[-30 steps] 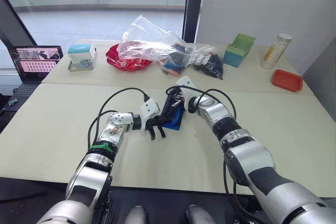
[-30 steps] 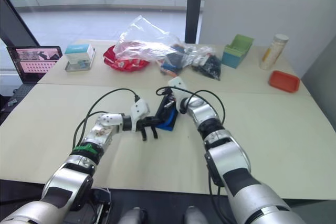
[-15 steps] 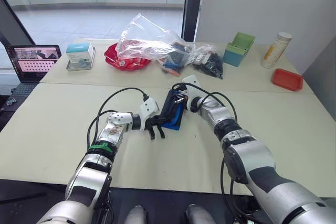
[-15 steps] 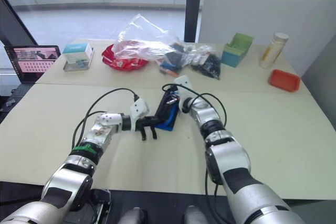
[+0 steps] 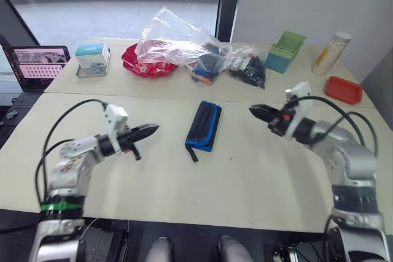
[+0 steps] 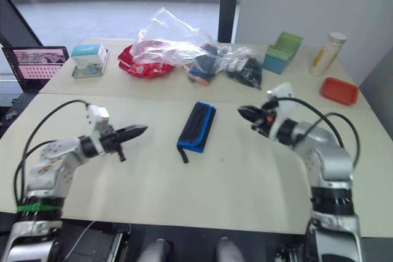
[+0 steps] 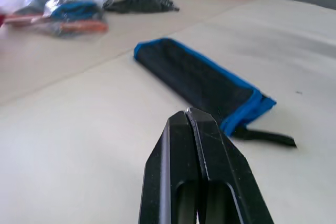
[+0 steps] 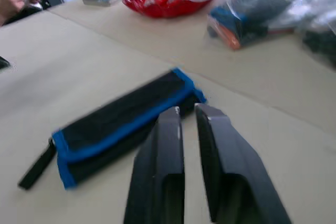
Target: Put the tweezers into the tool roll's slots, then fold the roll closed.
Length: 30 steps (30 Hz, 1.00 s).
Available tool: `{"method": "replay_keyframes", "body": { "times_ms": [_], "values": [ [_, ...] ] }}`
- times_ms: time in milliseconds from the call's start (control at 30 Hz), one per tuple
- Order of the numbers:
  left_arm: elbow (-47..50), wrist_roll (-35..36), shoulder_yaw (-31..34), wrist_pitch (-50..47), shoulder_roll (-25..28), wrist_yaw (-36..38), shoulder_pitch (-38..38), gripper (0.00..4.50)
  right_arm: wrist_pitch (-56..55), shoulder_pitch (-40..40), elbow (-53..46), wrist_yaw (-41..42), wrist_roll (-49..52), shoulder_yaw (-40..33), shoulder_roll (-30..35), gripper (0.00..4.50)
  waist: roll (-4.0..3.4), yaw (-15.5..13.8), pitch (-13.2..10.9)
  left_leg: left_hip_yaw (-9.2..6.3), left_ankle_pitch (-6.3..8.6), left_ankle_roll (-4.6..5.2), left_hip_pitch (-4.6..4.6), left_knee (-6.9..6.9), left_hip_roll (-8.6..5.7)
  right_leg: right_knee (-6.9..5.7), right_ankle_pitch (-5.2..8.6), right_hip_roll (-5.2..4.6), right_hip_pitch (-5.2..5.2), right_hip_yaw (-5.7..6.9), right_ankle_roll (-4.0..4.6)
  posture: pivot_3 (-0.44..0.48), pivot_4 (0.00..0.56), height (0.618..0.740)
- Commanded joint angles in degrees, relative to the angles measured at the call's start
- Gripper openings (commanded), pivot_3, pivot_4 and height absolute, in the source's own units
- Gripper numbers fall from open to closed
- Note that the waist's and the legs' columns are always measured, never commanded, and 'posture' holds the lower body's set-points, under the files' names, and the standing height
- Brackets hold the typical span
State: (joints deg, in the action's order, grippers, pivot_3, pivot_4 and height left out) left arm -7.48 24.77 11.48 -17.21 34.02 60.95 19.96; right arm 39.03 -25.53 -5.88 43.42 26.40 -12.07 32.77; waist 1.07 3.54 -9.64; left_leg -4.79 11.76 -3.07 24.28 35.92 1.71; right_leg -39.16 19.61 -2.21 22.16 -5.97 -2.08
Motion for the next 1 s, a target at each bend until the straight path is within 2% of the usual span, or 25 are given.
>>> {"method": "replay_keyframes", "body": {
  "times_ms": [33,267,300,367,533,700,1000],
  "values": [
    [4.6,3.0,4.9,-1.6,3.6,0.3,-4.9,1.20,-3.3,8.2,-5.0,3.4,1.4,-4.8,4.2,1.88,0.03,-0.2,-0.1,0.00,-0.01,-0.01,0.01,0.00,0.00,0.00,0.00,-0.02,0.00,0.03,-0.01,0.000,0.150,0.723],
    [3.2,3.9,11.9,-1.0,8.6,-0.2,-15.3,3.52,-12.6,25.0,-4.0,8.4,3.3,-16.4,6.4,4.24,0.06,-0.9,-0.1,0.03,-0.01,-0.02,-0.06,0.04,0.02,0.01,0.00,-0.06,-0.06,0.11,-0.01,0.000,0.150,0.723],
    [3.0,4.1,12.8,-0.9,8.8,-0.3,-16.0,3.84,-13.4,26.2,-3.5,8.7,3.5,-17.5,6.5,4.50,0.06,-0.9,-0.1,0.04,-0.01,-0.02,-0.07,0.04,0.02,0.01,0.00,-0.07,-0.07,0.12,-0.01,0.000,0.150,0.723],
    [3.5,4.6,14.0,-0.8,8.7,-0.8,-17.0,4.45,-15.0,27.9,-2.7,9.1,3.6,-19.0,6.6,4.50,0.06,-1.0,-0.1,0.04,-0.02,-0.02,-0.07,0.05,0.03,0.02,0.00,-0.07,-0.08,0.17,-0.01,0.000,0.150,0.723],
    [3.5,6.0,17.0,-0.9,9.1,-0.8,-19.6,4.48,-18.5,30.1,2.3,10.9,3.2,-21.6,7.7,4.50,0.06,-0.9,-0.1,0.13,-0.04,-0.06,-0.20,0.06,0.10,0.02,0.00,-0.09,-0.15,0.25,-0.01,0.000,0.150,0.723],
    [2.3,3.9,16.4,1.0,9.5,-2.7,-18.7,4.48,-19.6,30.0,3.6,10.1,2.3,-20.2,7.8,4.50,0.06,-0.9,-0.1,0.15,-0.04,-0.07,-0.22,0.07,0.11,0.01,0.00,-0.09,-0.17,0.25,-0.01,0.000,0.150,0.723],
    [2.8,4.4,14.9,-0.4,10.5,-4.1,-17.7,4.48,-18.3,30.4,4.3,9.3,2.9,-19.3,8.0,4.50,0.06,-1.0,-0.1,0.14,-0.04,-0.07,-0.23,0.08,0.09,-0.04,0.00,-0.12,-0.20,0.28,-0.01,0.000,0.150,0.723]
  ]
}}
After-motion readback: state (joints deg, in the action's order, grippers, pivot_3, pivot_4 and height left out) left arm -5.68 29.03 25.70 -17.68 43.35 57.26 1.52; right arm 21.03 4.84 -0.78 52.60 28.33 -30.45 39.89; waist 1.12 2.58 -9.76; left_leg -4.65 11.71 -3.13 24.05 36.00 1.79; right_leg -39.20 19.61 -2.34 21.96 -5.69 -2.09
